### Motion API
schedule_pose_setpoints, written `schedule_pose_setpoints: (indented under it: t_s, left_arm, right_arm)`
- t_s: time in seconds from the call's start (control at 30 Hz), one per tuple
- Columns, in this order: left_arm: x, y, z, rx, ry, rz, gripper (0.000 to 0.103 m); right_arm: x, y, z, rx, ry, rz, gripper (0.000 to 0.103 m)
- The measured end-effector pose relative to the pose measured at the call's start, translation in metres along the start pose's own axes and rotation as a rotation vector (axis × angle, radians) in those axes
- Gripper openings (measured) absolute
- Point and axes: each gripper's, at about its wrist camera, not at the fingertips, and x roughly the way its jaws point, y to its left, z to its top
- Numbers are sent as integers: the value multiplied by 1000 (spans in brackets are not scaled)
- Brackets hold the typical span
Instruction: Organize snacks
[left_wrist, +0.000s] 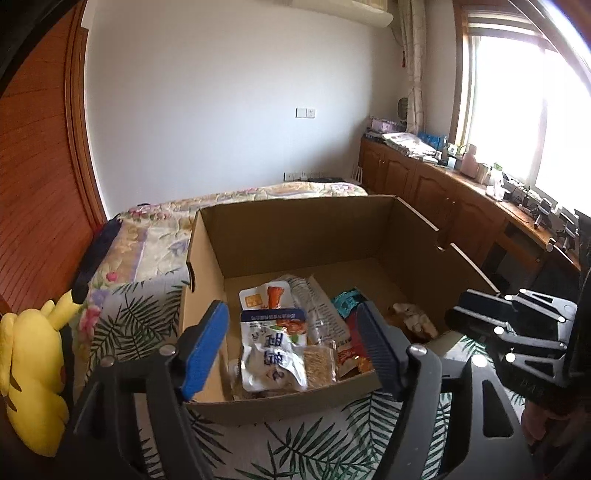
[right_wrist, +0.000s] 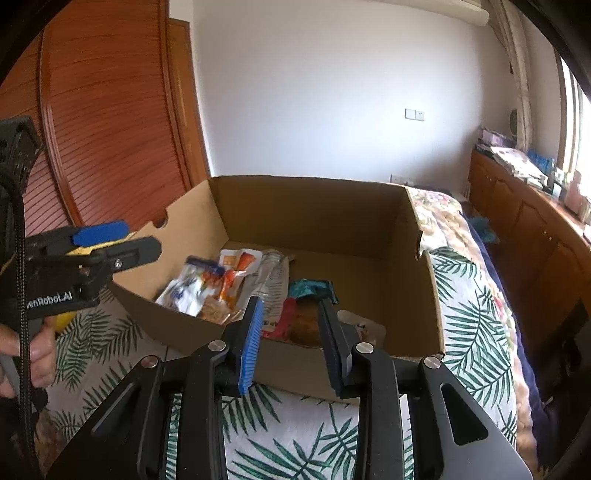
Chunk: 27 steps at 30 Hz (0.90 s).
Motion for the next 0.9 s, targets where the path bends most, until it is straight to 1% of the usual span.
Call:
schedule_pose_setpoints:
  t_s: [0.2, 0.3, 0.5, 0.63, 0.73, 0.8, 0.83, 0.9]
  left_arm:
    - [-25, -13, -1, 48, -38, 19, 73]
    - [-39, -17, -3, 70, -48, 30, 74]
    - [-65, -20, -15, 61, -75, 30, 79]
    - [-77, -17, -31, 49, -79, 29, 83]
    - [-86, -16, -42, 47, -93, 38, 84]
    - [-92, -16, -49, 51, -103, 41, 89]
    - [-95, -16, -53, 52, -110, 39, 93]
    - [-99, -18, -60, 54, -119, 39, 97]
  right_arm:
    - [-20, 7, -2, 3, -22, 8, 31]
    - [-32, 14, -2, -10, -41, -10, 31]
    - [-59, 20, -6, 0, -76, -5, 33]
    - [-78, 24, -16, 13, -101, -13, 40]
    - [-89, 27, -26, 18, -118, -18, 45]
    - [-95, 28, -33, 24, -127, -23, 50]
    - [-97, 29, -37, 23, -129, -29, 54]
    - [-101, 31, -43, 18, -136, -42, 57]
